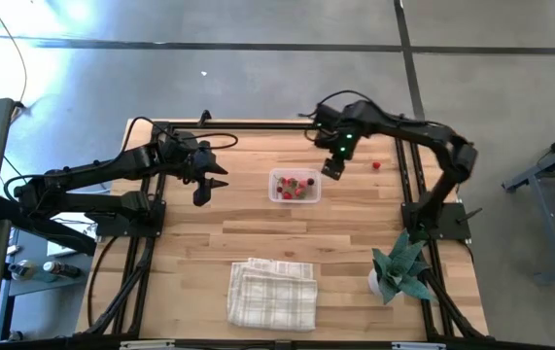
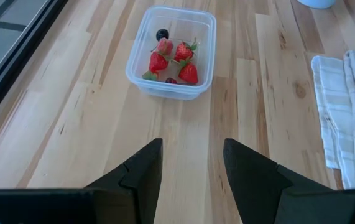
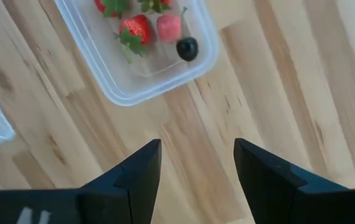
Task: Pick and placing Produce into tupperware
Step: Put the raspberry into the transparent bin
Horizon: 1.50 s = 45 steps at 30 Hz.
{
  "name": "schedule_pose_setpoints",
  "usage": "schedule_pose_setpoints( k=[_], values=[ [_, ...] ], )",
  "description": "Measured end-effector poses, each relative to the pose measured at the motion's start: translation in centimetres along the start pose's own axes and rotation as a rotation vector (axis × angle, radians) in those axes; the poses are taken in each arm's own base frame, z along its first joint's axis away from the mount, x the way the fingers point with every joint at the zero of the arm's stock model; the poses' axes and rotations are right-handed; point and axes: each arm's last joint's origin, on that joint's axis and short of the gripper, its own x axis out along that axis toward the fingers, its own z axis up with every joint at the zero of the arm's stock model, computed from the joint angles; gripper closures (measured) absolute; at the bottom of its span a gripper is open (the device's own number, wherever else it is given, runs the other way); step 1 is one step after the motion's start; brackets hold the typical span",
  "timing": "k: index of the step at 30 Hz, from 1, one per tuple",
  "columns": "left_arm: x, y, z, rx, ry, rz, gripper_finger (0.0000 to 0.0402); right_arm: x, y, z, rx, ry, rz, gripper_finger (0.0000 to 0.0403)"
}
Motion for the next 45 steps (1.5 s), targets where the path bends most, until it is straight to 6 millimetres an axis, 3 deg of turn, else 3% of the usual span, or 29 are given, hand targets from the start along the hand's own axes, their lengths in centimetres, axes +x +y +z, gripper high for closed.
schedule_pose_setpoints(
  k=[8, 14, 24, 31, 35, 40, 45],
  values=[
    [0.0, 0.0, 0.0, 0.000, 0.000, 0.000, 0.0243, -4.8, 0.7, -4.5, 0.246, -0.168, -0.022, 0.0209],
    [0.0, 0.0, 0.0, 0.000, 0.000, 0.000, 0.0243, -7.2, 1.0, -7.3, 0.369, -0.264, -0.052, 0.0209],
    [0.0, 0.0, 0.0, 0.000, 0.000, 0.000, 0.0243, -8.5, 0.1, -8.6, 0.513, -0.334, -0.133, 0.0209],
    [0.0, 0.0, 0.0, 0.000, 0.000, 0.000, 0.0243, -6.6, -5.5, -7.4, 0.586, -0.197, -0.208, 0.0209],
    [0.0, 0.0, 0.0, 0.000, 0.000, 0.000, 0.0243, -3.4, -9.0, -7.2, 0.600, -0.116, -0.131, 0.0209],
    [0.0, 0.0, 0.0, 0.000, 0.000, 0.000, 0.0243, 0.9, -11.0, -9.0, 0.627, -0.035, -0.117, 0.0212],
    [0.0, 0.0, 0.0, 0.001, 0.000, 0.000, 0.0243, 3.9, -12.3, -11.1, 0.670, -0.048, -0.124, 0.0214]
  ],
)
